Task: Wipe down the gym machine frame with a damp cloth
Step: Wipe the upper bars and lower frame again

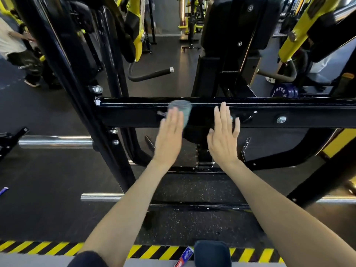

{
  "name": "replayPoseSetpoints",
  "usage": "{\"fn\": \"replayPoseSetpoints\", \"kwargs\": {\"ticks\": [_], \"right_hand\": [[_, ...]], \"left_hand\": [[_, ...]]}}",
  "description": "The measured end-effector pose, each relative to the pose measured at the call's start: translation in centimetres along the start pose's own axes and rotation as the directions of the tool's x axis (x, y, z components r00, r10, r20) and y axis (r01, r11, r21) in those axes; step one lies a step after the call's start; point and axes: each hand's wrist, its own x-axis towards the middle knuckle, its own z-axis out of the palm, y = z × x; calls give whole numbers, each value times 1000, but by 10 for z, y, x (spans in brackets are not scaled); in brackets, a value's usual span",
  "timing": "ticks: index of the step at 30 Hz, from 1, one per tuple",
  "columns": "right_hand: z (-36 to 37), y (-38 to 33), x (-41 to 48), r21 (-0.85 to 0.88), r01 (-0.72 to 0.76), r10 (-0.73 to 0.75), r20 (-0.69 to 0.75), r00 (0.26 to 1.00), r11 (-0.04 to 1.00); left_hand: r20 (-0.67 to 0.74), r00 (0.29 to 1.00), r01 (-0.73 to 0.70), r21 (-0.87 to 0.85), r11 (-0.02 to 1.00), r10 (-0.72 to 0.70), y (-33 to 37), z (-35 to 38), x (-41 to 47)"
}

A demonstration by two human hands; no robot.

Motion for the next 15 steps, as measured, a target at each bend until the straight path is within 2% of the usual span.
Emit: {"fn": "replayPoseSetpoints", "kwargs": {"ticks": [2,3,4,6,12,15], "right_hand": [[-4,11,-1,27,-8,8,-17,1000,1000],[-7,18,-2,37,-24,25,-23,999,999],[-10,27,-1,44,-44,45,-25,999,998],[-18,49,-1,39,-87,88,-22,996,995],[-32,115,-1,-23,-203,201,-56,978,979],[-35,139,-1,-22,-209,207,-51,977,978]], "left_hand": [[-31,948,311,-102,945,-316,-12,-5,-2],[-36,905,414,-162,896,-424,-7,-6,3],[-47,880,453,-211,866,-472,4,-4,12],[-63,891,427,-224,876,-450,36,5,27],[-72,974,184,-294,938,-214,131,24,48],[-77,978,162,-311,936,-195,160,28,60]]}}
